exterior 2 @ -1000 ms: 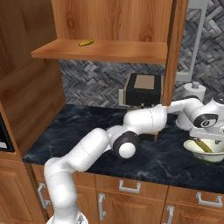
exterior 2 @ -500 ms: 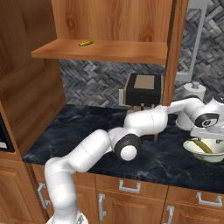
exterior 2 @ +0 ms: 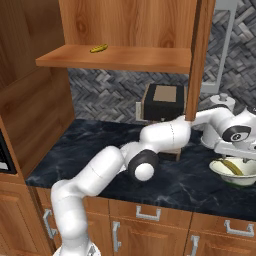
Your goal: Pick the bananas from the cabinet and place them in one bowl. Pick the garlic from the sink and place it in the other bowl.
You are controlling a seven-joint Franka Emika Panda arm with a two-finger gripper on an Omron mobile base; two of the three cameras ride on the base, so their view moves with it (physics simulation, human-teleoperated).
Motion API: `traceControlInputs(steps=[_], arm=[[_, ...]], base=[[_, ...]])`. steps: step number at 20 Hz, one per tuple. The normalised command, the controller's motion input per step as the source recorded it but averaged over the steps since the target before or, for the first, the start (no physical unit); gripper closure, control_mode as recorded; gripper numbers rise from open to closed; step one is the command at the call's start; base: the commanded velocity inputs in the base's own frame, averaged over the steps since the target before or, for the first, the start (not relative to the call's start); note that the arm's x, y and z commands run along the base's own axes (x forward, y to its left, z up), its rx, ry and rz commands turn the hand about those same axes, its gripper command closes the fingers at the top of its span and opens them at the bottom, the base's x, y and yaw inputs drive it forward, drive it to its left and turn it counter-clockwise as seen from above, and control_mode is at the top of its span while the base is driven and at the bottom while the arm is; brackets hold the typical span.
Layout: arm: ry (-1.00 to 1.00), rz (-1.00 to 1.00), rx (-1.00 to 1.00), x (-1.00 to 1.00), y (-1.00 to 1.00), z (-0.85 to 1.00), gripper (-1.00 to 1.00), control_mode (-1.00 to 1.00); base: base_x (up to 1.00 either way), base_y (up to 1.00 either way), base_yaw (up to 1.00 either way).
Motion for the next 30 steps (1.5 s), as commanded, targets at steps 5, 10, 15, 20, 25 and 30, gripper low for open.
traceControlInputs(steps=[5,10,15,20,25,30], arm=[[-0.10,0.00,-0.07,-0.27,0.53,-0.12,-1.00,-1.00],[-0.18,0.00,-0.06,-0.29,0.50,-0.09,-1.00,-1.00],[-0.22,0.00,-0.08,-0.26,0.58,-0.07,-1.00,-1.00],[-0.15,0.00,-0.08,-0.23,0.67,0.00,-1.00,-1.00],[-0.13,0.00,-0.08,-0.20,0.67,0.00,-1.00,-1.00],[-0.15,0.00,-0.07,-0.26,0.63,0.00,-1.00,-1.00]], base=[[0.00,0.00,0.00],[0.00,0.00,0.00],[0.00,0.00,0.00],[0.00,0.00,0.00],[0.00,0.00,0.00],[0.00,0.00,0.00]])
